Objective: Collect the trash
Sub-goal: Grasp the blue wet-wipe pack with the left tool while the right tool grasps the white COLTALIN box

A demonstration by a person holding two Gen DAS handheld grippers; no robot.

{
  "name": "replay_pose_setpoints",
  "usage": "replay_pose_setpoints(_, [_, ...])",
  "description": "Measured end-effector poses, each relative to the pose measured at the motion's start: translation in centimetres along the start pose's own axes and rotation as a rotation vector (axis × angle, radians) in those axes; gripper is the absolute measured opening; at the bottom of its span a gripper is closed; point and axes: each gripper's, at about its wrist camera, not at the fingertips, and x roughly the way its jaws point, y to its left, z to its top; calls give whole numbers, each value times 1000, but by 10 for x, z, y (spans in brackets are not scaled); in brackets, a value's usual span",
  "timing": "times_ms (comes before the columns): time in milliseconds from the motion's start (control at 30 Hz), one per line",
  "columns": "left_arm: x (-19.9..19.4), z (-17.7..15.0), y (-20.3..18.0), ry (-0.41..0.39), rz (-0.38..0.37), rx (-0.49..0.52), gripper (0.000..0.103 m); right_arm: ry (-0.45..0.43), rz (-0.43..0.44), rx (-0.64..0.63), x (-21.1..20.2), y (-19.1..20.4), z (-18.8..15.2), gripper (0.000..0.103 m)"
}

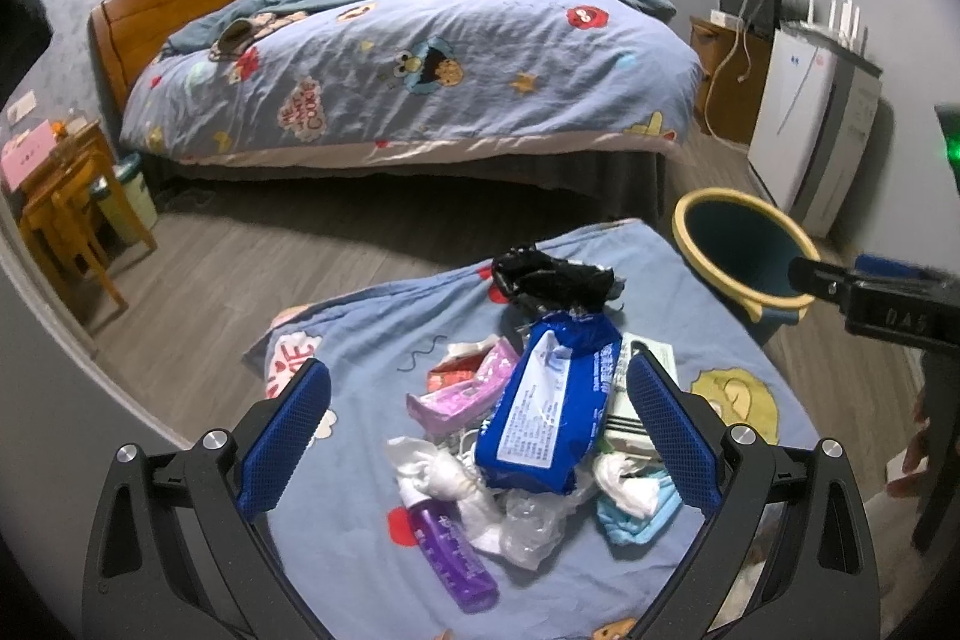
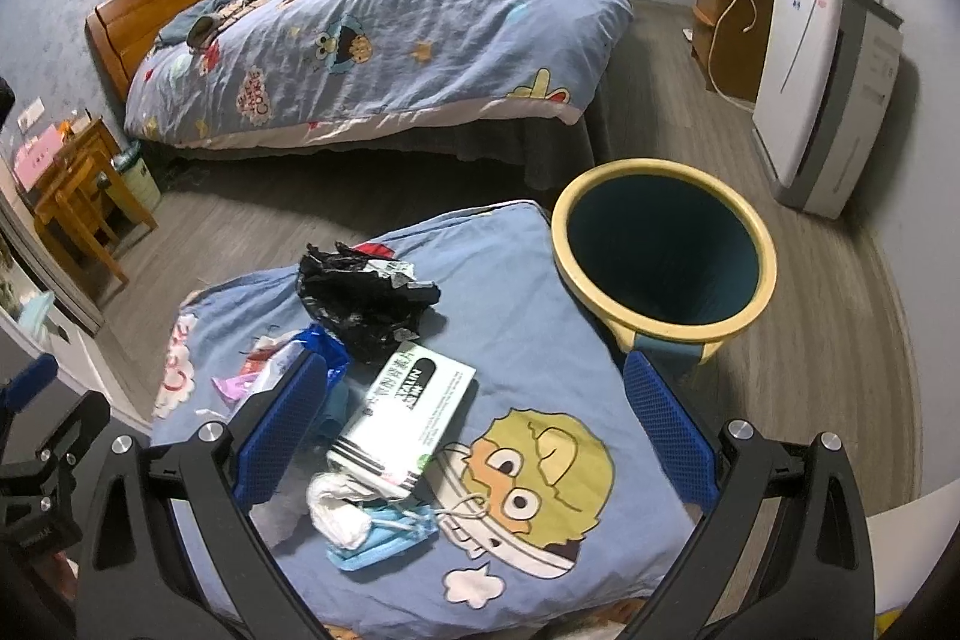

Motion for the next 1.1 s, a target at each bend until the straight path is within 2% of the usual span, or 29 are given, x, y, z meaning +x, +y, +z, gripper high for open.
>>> replay_pose_setpoints(100, [9, -2, -8, 9, 20, 59, 98, -10, -4, -25, 1, 2, 2, 97])
replay_pose_setpoints(200, [24, -1, -9, 48, -7, 56, 98, 70, 70, -22, 13, 4, 6, 97])
replay_pose_setpoints(333, [54, -6, -9, 159, -38, 22, 98, 158, 50, 5, 39, 5, 11, 97])
replay_pose_setpoints(433, [69, -13, -15, 187, -52, 26, 98, 185, 51, 53, 58, -2, 15, 97])
replay_pose_setpoints(533, [87, -23, -26, 221, -20, 83, 98, 206, 34, 113, 79, -13, 17, 97])
replay_pose_setpoints(600, [101, -30, -35, 260, -28, 115, 97, 222, 40, 158, 89, -20, 15, 97])
replay_pose_setpoints(767, [119, -38, -52, 289, -36, 204, 94, 279, 50, 222, 114, -26, 4, 97])
replay_pose_setpoints(833, [125, -39, -54, 294, -35, 229, 85, 302, 64, 213, 122, -23, 1, 97])
replay_pose_setpoints(867, [128, -39, -53, 305, -40, 225, 72, 307, 65, 205, 124, -20, -1, 97])
replay_pose_setpoints(900, [131, -38, -51, 321, -48, 214, 64, 314, 66, 195, 127, -18, -3, 97])
replay_pose_setpoints(1000, [138, -37, -41, 346, -51, 173, 57, 337, 85, 187, 134, -12, -8, 97])
replay_pose_setpoints(1100, [133, -30, -30, 305, -38, 127, 56, 361, 100, 190, 140, -6, -13, 97])
